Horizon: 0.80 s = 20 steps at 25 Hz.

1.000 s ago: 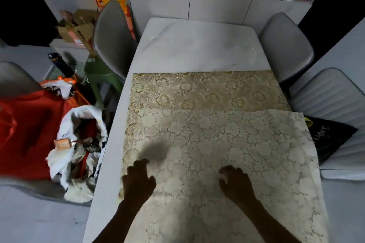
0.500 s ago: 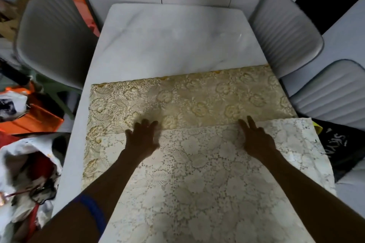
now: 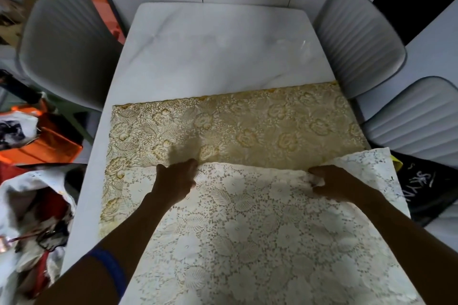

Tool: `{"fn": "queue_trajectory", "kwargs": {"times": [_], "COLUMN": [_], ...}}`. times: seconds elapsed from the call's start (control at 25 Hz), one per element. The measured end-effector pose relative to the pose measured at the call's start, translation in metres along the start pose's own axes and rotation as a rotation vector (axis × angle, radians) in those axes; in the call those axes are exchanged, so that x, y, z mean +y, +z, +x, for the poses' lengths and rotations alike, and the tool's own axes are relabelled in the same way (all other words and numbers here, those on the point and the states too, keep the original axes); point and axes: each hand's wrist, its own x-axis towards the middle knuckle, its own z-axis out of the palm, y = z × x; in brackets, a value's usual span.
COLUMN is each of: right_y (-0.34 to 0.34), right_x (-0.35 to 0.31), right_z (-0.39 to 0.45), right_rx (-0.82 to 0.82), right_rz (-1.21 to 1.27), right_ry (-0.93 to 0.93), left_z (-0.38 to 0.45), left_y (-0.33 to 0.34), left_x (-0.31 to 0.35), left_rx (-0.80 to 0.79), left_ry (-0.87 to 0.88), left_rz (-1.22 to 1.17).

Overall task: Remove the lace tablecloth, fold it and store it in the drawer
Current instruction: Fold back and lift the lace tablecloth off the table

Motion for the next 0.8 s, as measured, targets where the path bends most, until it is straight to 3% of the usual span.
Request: {"fn": "queue_trajectory", "kwargs": {"times": [0.12, 0.36, 0.44, 0.56, 0.68, 0.8], "right_y": [-0.020, -0.078, -0.078, -0.004, 0.120, 0.213], "right_x": [-0.003, -0.072, -0.112, -0.172, -0.229, -0.258], "right_z": [-0.003, 0.016, 0.009, -0.041, -0.136, -0.206], "right_rx": [0.179, 0.657, 0.648, 0.583, 0.408, 0.130], "right_rz": [-0.143, 0.256, 0.352, 0.198, 0.143, 0.161], "right_ry": [0.046, -0.023, -0.078, -0.171, -0.484, -0.470], "left_z": [-0.024, -0.010, -0.005, -0.048, -0.143, -0.231], "left_y": [0.006, -0.047, -0.058, -0.027, 0.035, 0.075], "left_x": [-0.001, -0.034, -0.044, -0.050, -0.057, -0.067], "left_rx": [0.125, 0.523, 0.460, 0.192, 0.147, 0.129], "left_ry": [0.051, -0.166, -0.274, -0.361, -0.482, -0.630], "left_rz": [0.042, -0.240, -0.388, -0.360, -0.292, -0.241]}}
